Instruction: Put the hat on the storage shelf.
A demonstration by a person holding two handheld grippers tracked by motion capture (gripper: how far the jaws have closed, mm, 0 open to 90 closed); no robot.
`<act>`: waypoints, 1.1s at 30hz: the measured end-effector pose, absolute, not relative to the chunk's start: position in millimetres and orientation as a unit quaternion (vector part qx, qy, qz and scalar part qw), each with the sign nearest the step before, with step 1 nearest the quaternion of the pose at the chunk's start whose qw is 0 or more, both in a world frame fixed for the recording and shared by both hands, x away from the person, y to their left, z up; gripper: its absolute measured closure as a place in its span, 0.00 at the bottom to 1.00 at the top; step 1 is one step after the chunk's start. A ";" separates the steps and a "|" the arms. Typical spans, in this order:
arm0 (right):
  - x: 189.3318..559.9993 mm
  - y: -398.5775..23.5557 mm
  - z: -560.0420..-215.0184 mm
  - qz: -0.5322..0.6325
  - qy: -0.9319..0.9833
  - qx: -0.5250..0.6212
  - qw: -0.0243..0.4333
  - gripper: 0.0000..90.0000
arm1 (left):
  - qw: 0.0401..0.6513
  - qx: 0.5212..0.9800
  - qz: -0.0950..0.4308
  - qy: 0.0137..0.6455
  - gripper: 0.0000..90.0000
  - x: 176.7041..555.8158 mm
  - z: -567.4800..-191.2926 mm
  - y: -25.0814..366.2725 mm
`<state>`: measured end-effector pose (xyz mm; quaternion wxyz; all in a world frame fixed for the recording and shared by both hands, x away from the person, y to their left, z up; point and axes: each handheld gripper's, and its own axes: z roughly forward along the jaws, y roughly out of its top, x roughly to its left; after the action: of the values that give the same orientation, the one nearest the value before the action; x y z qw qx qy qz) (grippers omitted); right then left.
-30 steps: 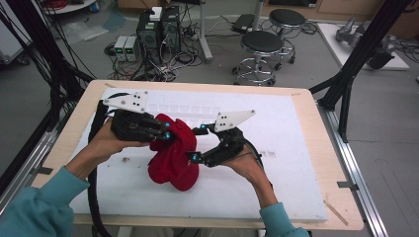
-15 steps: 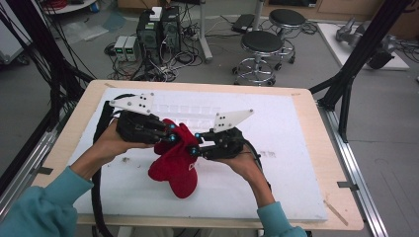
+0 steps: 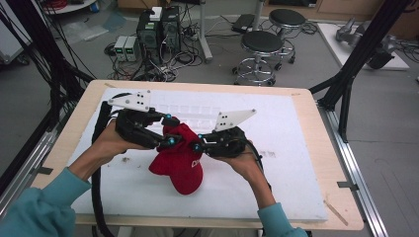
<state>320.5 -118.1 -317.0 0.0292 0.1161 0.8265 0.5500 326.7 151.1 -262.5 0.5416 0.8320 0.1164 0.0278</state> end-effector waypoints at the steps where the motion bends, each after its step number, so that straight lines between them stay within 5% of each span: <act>1: 320.4 -118.2 -316.9 0.549 0.827 0.118 0.031 0.94 | 0.547 0.827 0.030 0.124 0.40 326.8 -261.6 152.2; 6: 322.1 -122.6 -315.6 0.556 0.819 0.135 0.045 0.94 | 0.545 0.824 0.046 0.148 0.17 324.9 -258.4 159.1; 24: 324.1 -139.4 -308.9 0.573 0.794 0.183 0.085 0.94 | 0.546 0.803 0.135 0.197 0.19 270.2 -299.2 184.1; 33: 322.2 -145.1 -301.4 0.581 0.784 0.193 0.104 0.94 | 0.544 0.796 0.136 0.231 0.19 254.5 -331.6 180.5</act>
<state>322.2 -145.1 -301.4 0.1036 0.1931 0.7842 0.5806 254.5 180.5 -331.6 0.5436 0.7955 0.2307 0.1358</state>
